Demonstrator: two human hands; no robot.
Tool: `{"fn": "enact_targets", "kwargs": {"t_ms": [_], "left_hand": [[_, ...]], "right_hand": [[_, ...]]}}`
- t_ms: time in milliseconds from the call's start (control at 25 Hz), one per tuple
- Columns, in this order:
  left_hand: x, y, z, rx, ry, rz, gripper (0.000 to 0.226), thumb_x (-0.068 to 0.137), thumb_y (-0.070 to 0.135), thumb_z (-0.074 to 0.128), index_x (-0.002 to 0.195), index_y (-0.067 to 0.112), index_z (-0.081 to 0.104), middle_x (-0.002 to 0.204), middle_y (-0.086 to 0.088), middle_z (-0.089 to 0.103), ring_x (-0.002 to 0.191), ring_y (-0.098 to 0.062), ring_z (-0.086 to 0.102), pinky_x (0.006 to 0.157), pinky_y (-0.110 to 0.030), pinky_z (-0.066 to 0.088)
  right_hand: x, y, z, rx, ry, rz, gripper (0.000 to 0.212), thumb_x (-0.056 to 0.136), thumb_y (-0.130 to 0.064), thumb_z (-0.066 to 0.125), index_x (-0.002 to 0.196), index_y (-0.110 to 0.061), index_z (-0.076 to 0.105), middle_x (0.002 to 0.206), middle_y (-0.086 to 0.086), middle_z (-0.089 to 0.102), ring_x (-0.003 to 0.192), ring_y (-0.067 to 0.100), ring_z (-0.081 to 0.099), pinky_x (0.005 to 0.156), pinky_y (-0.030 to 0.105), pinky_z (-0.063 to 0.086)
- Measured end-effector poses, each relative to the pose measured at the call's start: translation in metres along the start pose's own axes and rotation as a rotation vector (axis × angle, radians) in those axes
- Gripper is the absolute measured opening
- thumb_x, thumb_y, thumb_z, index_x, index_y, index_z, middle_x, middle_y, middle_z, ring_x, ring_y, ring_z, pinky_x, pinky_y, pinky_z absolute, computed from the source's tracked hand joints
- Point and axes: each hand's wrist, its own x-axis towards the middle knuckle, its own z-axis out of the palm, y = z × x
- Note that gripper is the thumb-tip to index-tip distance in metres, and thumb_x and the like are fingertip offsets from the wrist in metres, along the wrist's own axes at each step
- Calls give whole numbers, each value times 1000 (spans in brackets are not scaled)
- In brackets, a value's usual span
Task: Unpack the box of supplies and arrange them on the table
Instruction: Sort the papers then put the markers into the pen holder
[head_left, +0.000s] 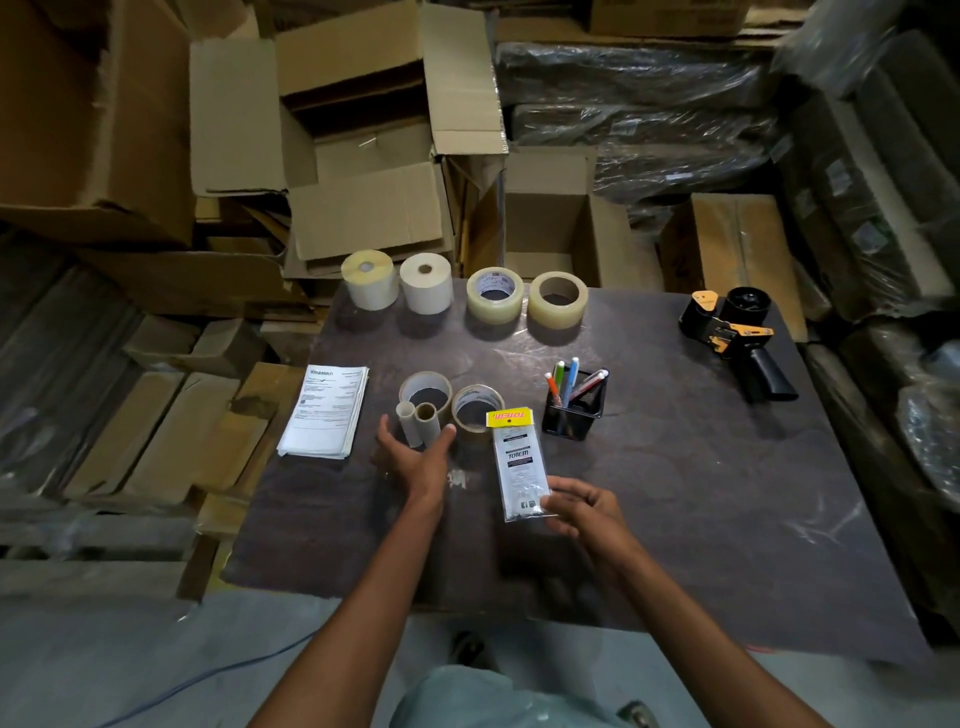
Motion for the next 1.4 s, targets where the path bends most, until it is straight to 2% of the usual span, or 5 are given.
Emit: {"fn": "enact_targets", "kwargs": {"t_ms": [440,600,840,1120,1400], "left_hand": [[-1,0,7,176,36,140,75,76,53,70,133,11,45,140,-16,43,132,-34,40,114,-44,25],[-35,4,9,-7,12,93,73,69,66,61,124,19,46,127,-10,59,118,-31,56,104,-50,42],[-113,10,41,-190,-338,127,37,81,35,72,113,34,54,108,7,66,97,-5,65,88,-25,51],[-217,18,125,-171,-589,89,35,87,16,72,118,10,56,96,3,63,76,3,62,66,-11,49],[-336,7,248,199,-727,341,42,71,51,76,103,31,59,93,11,69,83,-9,66,80,-40,57]], "right_hand": [[-3,-8,4,-122,20,-142,44,87,11,63,119,-18,61,99,11,76,80,16,71,61,24,55],[-10,-5,-15,-174,29,-179,33,88,10,63,111,-12,71,99,7,77,84,16,67,63,22,50],[-30,-3,-76,-130,142,-158,28,87,7,65,111,-7,73,93,9,77,81,18,63,62,20,49],[-63,-25,-189,10,294,-214,27,88,10,63,113,1,71,95,16,75,75,16,63,58,16,50],[-88,-68,-364,74,396,-282,28,88,7,64,109,-8,74,96,8,77,75,11,69,62,17,54]]}}
